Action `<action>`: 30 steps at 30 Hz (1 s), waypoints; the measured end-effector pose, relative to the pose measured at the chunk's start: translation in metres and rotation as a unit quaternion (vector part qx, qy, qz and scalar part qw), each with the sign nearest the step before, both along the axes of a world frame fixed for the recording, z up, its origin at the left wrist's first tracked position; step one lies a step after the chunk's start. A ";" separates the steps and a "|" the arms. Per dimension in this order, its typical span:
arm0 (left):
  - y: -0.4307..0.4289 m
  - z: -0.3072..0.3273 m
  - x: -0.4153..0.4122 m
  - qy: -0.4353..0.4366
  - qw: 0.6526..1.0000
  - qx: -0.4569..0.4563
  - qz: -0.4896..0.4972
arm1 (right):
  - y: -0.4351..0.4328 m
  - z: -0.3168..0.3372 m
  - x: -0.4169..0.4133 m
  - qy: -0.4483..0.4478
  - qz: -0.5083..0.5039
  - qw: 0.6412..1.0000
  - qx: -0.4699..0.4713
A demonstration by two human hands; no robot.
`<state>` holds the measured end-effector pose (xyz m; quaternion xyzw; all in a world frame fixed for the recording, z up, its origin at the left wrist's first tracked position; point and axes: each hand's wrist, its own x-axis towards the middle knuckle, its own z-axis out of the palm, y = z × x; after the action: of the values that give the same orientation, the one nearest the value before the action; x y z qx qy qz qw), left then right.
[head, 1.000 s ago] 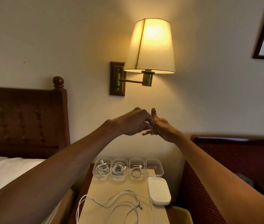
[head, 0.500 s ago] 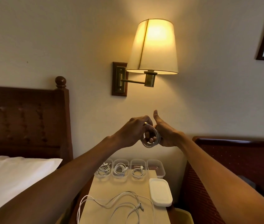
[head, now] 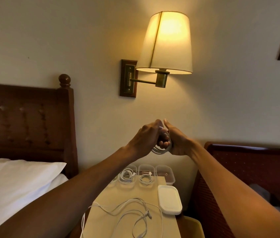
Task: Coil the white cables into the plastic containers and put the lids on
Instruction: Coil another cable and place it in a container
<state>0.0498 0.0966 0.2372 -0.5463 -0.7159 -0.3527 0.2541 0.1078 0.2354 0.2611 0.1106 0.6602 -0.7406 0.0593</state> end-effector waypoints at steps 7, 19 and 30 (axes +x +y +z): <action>0.007 -0.007 -0.010 0.020 0.996 0.073 0.050 | -0.002 -0.005 -0.005 0.099 -0.090 0.990 0.036; 0.010 -0.009 -0.021 0.014 0.977 0.178 0.119 | -0.034 -0.023 -0.007 0.180 -0.251 0.933 0.182; -0.012 0.024 -0.037 -0.281 0.959 0.026 0.033 | -0.019 -0.030 -0.007 0.289 -0.202 0.882 0.313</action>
<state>0.0133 0.0842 0.2611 -0.3942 -0.7669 -0.5019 0.0682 0.1009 0.2164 0.2316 0.0352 0.8087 -0.4907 -0.3226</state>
